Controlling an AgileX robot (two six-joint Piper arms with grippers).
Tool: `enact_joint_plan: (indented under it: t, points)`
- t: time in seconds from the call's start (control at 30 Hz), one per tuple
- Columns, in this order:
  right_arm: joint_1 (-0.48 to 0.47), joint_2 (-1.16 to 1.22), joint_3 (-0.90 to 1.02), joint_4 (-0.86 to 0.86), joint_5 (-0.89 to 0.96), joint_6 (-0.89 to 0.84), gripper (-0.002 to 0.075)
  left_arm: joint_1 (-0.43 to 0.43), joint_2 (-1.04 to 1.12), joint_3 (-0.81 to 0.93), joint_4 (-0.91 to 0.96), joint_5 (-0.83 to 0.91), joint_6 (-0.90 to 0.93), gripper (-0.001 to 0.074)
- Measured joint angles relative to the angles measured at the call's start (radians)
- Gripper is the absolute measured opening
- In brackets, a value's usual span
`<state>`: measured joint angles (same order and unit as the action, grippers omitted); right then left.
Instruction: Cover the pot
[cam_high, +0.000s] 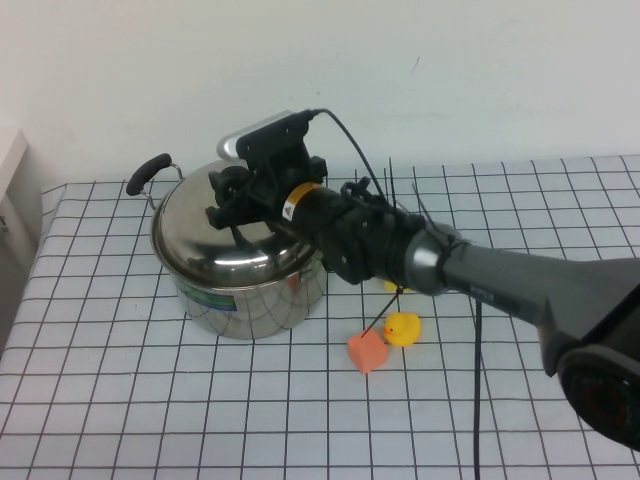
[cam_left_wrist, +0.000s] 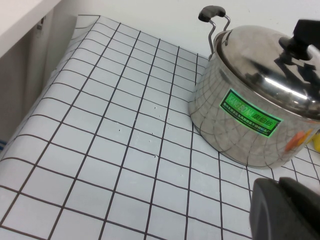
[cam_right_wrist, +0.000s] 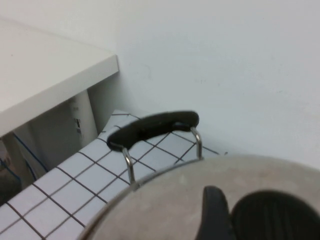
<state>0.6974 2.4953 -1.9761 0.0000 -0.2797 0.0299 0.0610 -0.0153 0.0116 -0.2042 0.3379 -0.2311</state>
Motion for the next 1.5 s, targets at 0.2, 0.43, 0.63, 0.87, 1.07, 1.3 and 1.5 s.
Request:
enact_joint_plan:
  t: [0.2,0.43,0.63,0.87,1.07,1.3,1.5]
  points:
    - [0.0,-0.119,0.0,-0.023,0.161,0.0,0.0416,0.0,0.0,0.0,0.0,0.0,-0.002,-0.0003]
    - [0.0,-0.385,0.142,-0.046,0.244,0.0,0.0105,0.0,0.0,0.0,0.0,0.0,-0.002,-0.0003]
    - [0.0,-0.673,0.437,-0.066,0.236,-0.037,0.0008,0.0,0.0,0.0,0.0,0.0,-0.002,-0.0003]
    - [0.0,-0.964,0.614,-0.106,0.512,-0.142,-0.0001,0.0,0.0,0.0,0.0,0.0,-0.002,-0.0002]
    - [0.0,-1.144,0.743,-0.124,0.763,-0.169,-0.0001,0.0,0.0,0.0,0.0,0.0,-0.002,-0.0003]
    - [0.0,-1.405,1.014,-0.229,0.622,-0.171,-0.0002,0.0,0.0,0.0,0.0,0.0,-0.002,-0.0002]
    - [0.0,-1.626,1.198,-0.3,0.632,-0.155,-0.0002,0.0,0.0,0.0,0.0,0.0,-0.002,-0.0002]
